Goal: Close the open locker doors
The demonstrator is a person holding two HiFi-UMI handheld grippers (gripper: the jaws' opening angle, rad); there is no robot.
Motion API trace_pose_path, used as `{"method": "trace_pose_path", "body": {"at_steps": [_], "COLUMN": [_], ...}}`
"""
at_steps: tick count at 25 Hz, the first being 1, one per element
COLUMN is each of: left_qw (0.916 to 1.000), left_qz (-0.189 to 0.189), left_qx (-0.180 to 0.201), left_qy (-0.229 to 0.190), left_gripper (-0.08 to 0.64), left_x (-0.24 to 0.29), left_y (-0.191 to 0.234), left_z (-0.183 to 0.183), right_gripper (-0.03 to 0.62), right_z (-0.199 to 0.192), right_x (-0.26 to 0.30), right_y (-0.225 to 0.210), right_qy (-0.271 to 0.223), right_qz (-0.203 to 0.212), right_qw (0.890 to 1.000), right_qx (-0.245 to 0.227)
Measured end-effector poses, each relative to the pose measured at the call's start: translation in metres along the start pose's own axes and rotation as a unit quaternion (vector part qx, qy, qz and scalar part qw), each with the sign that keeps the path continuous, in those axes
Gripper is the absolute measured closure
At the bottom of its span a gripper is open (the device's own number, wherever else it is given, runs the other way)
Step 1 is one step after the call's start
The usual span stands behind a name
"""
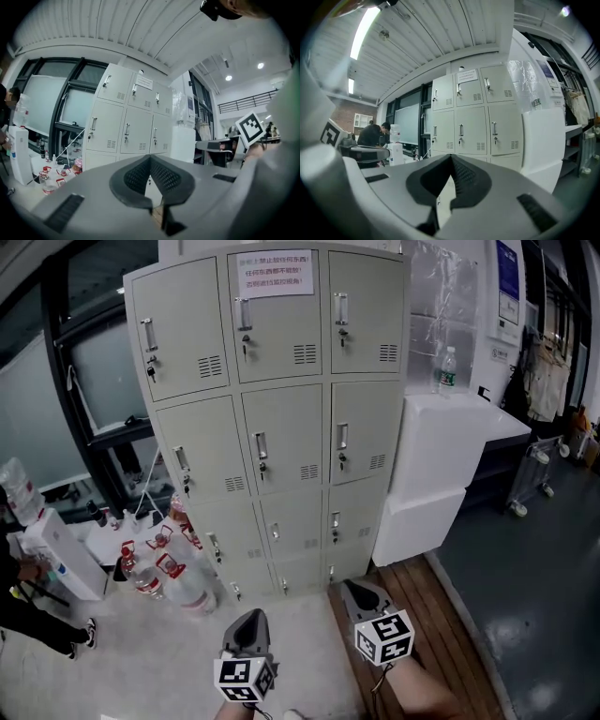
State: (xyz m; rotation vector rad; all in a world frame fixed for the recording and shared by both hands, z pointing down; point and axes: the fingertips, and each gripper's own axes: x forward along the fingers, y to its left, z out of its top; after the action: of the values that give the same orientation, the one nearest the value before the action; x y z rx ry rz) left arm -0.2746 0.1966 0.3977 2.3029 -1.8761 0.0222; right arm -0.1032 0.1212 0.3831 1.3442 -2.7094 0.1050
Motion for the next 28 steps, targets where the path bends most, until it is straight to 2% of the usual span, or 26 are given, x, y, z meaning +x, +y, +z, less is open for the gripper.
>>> {"method": "trace_pose_path", "body": {"at_steps": [7,13,25,28], "left_qw": [0.9994,0.9988,0.9992,0.9989], "left_qz": [0.030,0.038,0.038,0.040], "left_qx": [0.006,0.011,0.001,0.004], "left_qy": [-0.018,-0.031,-0.016,-0.024], "left_gripper": [0.557,0.557,0.557,0.557], "left_x": [-0.025,-0.042,-0.054,-0.052], "left_y": [-0.060,-0.101,-0.137,-0.137], "left_z": [-0.008,-0.011,-0.023,-0.021], "right_gripper": [0.592,0.592,0.592,0.592], "right_z": [-0.007,-0.014,-0.023,-0.024], "right_x": [-0.053,-0.088,-0.117,-0.117], "right_y": [-0.016,-0.026,-0.039,-0.041], "right_qy": [0.001,0.003,-0.001,0.001], "right_qz": [0.034,0.049,0.056,0.057], "right_qw": [0.999,0.999,0.998,0.998], "right_qx": [-0.001,-0.007,0.001,0.002]}}
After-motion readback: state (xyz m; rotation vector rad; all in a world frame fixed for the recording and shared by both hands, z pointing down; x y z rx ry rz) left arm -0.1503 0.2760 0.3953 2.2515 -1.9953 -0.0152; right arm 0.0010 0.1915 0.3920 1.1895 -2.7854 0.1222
